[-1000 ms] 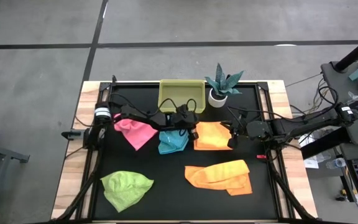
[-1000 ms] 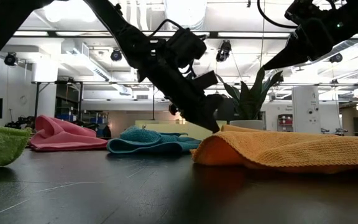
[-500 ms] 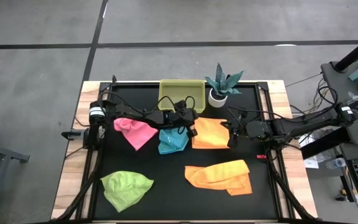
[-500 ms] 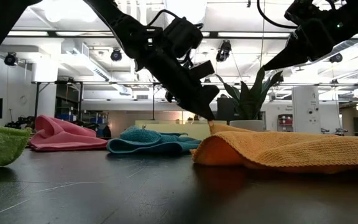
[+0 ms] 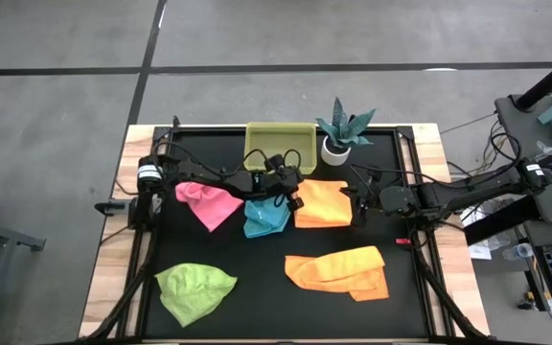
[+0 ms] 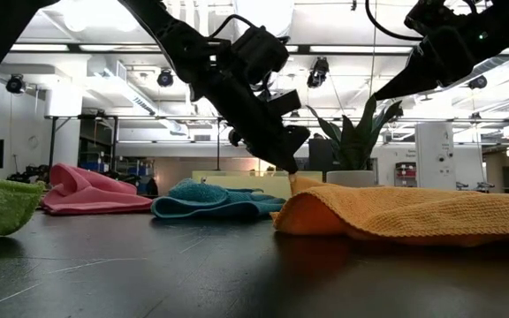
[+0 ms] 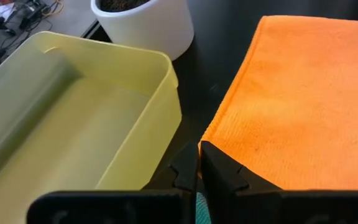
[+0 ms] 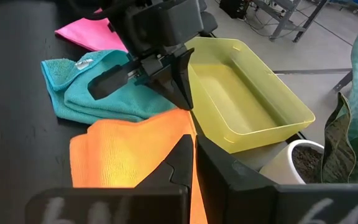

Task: Fold microfiber towels
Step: Fold the top orange microfiber cloth

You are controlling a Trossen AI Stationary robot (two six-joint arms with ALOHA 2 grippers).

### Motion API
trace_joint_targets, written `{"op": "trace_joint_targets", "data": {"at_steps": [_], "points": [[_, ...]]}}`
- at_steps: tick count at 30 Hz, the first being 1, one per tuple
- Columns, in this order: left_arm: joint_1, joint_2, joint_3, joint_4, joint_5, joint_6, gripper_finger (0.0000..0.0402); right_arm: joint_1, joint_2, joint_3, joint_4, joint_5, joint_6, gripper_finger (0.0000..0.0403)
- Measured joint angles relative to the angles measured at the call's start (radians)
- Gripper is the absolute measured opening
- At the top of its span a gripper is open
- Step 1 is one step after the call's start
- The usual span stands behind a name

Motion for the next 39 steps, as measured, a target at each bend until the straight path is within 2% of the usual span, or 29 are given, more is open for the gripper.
{"op": "trace_joint_targets", "data": {"at_steps": [3,10,12,14,16,17,25,34,39], "points": [[0.0,-0.002,0.0,-0.032,0.001,0.004,0.0033,0.0,0.0,0.0,0.0,0.0,0.0,0.0012],[0.0,-0.078,0.008,-0.242,0.023,0.032,0.0132,0.0,0.0,0.0,-0.001,0.0,0.0,0.0012],[0.0,-0.116,0.0,-0.324,0.143,0.058,0.0151,0.0,0.002,0.0,0.0,0.0,0.0,0.0012],[-0.002,-0.141,-0.019,-0.349,0.329,0.083,0.0162,0.0,0.004,0.0,0.0,0.0,0.0,0.0012],[-0.014,-0.149,-0.042,-0.33,0.468,0.082,0.0165,0.0,0.005,0.0,0.0,0.0,0.0,0.0012],[-0.022,-0.149,-0.054,-0.296,0.483,0.08,0.0165,0.0,0.005,0.0,0.0,0.0,0.0,0.0012],[-0.074,-0.117,-0.125,-0.068,0.448,0.023,0.0153,0.0,0.006,0.0,0.0,0.0,0.003,0.0012],[-0.077,-0.117,-0.143,-0.033,0.437,-0.039,0.0137,-0.002,0.015,0.0,0.008,0.0,0.003,0.0012],[-0.079,-0.075,-0.145,0.024,0.436,-0.058,0.0124,-0.002,0.017,0.0,0.008,0.0,0.004,0.0012]]}}
